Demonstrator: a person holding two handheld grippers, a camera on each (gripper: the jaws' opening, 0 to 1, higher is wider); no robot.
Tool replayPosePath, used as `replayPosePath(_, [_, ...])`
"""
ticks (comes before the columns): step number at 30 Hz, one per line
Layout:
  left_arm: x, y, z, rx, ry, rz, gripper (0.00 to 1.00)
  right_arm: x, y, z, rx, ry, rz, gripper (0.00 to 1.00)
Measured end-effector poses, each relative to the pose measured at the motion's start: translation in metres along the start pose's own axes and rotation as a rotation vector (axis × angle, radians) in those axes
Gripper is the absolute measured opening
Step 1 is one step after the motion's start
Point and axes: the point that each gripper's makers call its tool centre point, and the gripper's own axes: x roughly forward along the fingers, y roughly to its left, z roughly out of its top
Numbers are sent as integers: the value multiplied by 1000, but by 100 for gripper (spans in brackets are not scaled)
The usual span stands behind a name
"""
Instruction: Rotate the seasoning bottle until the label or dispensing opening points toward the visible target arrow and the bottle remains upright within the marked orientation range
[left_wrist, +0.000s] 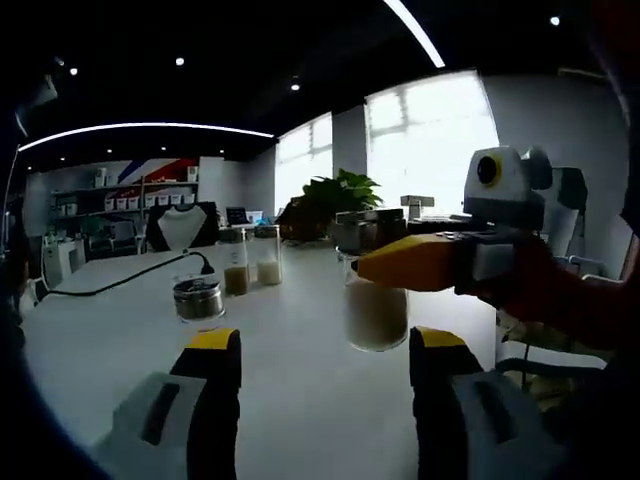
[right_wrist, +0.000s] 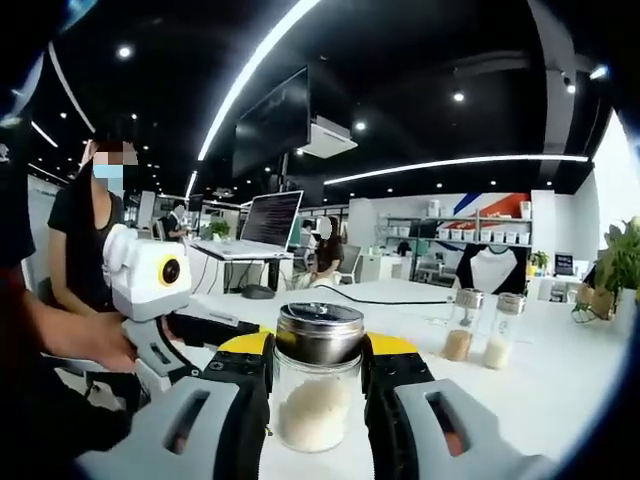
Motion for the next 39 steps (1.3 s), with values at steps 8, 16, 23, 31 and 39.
replayPosePath(8, [-8,-7,-5,30,27,-11,70,-4,10,6,11,-17,0,32])
replayPosePath(16, [-10,-21,0,44,9,-33,67,-5,25,9,-11,-3,25,32])
replayPosePath(23, [-15,-11,15,38,-38,-30,66,-5,27,11,-8,-6,35,32])
replayPosePath(31, [-8,-27,6,87,1,-86,58,-10,21,6,-16,3,42,32])
replayPosePath(39, [-6,-38,-5,107,12,-117,51,-5,26,0,12,22,77,32])
